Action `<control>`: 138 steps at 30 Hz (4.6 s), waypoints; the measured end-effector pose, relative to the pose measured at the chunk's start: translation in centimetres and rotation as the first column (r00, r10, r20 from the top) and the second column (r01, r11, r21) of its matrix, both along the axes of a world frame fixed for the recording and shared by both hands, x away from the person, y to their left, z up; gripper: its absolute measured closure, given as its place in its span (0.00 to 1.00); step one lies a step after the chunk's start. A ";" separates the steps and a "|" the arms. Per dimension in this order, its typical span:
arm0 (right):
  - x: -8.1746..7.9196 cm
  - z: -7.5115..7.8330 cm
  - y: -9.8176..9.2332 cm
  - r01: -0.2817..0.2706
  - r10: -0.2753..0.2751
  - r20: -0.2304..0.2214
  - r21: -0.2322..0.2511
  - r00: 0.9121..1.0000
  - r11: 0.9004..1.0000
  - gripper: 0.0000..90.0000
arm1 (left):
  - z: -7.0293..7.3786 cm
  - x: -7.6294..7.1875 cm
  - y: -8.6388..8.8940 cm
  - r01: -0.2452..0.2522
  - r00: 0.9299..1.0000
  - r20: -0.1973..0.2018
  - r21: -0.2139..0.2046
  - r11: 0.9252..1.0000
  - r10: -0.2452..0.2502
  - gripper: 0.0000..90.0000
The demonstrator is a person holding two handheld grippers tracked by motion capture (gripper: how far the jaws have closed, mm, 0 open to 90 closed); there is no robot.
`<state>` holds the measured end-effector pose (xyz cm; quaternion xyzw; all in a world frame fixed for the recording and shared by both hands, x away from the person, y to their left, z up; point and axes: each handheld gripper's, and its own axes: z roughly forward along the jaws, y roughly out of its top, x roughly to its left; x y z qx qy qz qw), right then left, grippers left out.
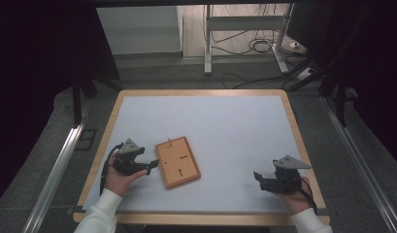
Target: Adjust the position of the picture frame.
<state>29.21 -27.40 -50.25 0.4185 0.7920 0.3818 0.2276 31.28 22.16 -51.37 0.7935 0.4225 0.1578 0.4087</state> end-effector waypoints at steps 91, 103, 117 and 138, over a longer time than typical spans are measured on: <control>0.2 -0.7 -0.2 -0.009 0.010 -0.039 0.009 0.999 1.000 0.16 | -0.4 8.0 -5.1 0.091 0.996 -0.025 0.002 0.996 -0.091 0.93; 0.1 -0.7 -0.1 -0.013 0.013 -0.038 0.005 0.999 1.000 0.16 | 1.1 7.4 -5.6 0.119 0.991 -0.057 0.022 0.993 -0.118 0.93; 0.2 -0.7 -0.2 -0.012 0.012 -0.037 -0.002 0.999 1.000 0.16 | 1.8 7.3 -6.5 0.120 0.990 -0.072 0.018 0.993 -0.118 0.93; 0.1 -0.5 -0.2 -0.018 0.018 -0.032 0.007 0.999 1.000 0.16 | 2.0 7.5 -10.7 0.165 0.983 -0.080 0.023 0.986 -0.162 0.93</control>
